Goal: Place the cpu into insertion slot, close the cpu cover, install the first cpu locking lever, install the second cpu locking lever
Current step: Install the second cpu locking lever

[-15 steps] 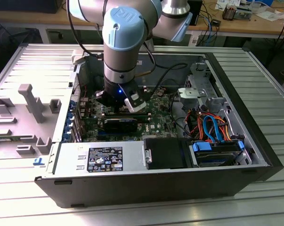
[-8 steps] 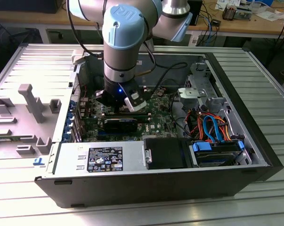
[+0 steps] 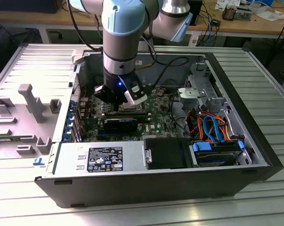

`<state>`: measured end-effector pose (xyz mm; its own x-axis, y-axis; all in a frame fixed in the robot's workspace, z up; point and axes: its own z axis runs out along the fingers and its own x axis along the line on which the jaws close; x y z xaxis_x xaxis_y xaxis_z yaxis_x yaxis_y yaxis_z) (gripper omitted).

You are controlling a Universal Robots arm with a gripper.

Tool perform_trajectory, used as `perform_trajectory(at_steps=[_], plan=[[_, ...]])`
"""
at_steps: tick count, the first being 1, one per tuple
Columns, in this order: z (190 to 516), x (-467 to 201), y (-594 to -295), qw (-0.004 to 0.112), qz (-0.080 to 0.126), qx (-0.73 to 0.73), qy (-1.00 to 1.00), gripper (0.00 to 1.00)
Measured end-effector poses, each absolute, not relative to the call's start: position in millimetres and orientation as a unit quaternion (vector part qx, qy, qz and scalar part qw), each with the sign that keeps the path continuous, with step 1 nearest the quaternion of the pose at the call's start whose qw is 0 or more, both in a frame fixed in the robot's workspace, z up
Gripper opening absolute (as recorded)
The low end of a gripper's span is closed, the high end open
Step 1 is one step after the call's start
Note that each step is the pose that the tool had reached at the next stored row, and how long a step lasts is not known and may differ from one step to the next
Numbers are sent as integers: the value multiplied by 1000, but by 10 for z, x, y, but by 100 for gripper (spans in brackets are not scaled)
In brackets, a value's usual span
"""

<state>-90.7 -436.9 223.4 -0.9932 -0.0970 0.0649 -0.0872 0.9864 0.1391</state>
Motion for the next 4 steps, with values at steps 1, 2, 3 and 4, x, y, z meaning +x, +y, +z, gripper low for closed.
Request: perform_trajectory(at_steps=[1, 2, 3, 4], plan=[[2234, -907, -4370, 36, -68, 46, -996, 11], [2234, -907, -4369, 36, -68, 46, -996, 11], [2234, -907, -4369, 36, -68, 46, -996, 11], [2234, -907, -4369, 36, -68, 46, -996, 11]])
